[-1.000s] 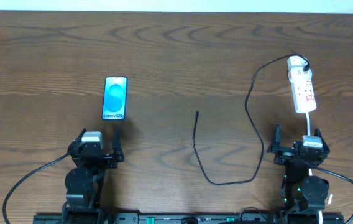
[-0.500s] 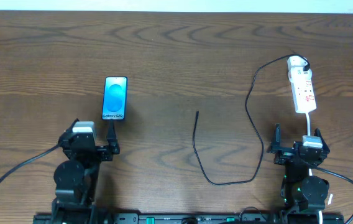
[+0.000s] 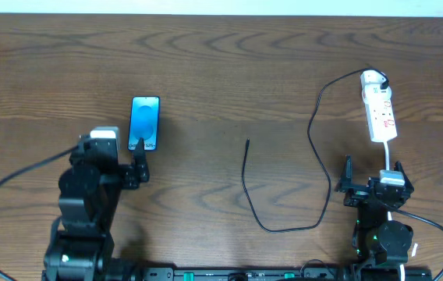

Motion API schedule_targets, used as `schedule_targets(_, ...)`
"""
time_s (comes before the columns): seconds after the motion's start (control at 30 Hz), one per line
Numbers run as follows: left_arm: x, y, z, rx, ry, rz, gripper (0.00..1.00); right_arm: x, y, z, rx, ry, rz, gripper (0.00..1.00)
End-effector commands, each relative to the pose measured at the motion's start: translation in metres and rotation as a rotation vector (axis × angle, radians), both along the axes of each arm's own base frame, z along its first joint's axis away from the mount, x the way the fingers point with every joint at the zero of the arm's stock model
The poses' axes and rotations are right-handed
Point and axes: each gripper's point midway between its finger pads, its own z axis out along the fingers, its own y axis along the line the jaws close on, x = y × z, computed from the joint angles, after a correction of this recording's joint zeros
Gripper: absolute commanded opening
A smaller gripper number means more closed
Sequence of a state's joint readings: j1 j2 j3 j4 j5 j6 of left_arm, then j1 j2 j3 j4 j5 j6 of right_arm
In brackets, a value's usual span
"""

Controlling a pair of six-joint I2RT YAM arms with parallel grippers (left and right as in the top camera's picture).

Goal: Plug charger to phone and switch on socket
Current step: 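Move the left gripper forward over the blue Galaxy phone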

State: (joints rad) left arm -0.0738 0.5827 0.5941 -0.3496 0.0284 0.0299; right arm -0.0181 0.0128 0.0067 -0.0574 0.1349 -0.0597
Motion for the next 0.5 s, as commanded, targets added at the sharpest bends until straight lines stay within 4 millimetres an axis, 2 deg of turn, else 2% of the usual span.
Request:
schedule_targets(0.0,0.008,-0.006,0.022,-0.010,0.010,-0.028,0.89,0.000,0.001,0.000,-0.009,0.001,0.004,0.99)
schedule_targets(0.17,0.017,-0.010,0.029,-0.011,0.096,-0.044,0.89,0.000,0.001,0.000,-0.009,0.001,0.004,0.99)
schedule_targets(0.47,0.039,-0.011,0.025,-0.001,0.277,-0.043,0.89,0.000,0.001,0.000,-0.009,0.001,0.004,0.99)
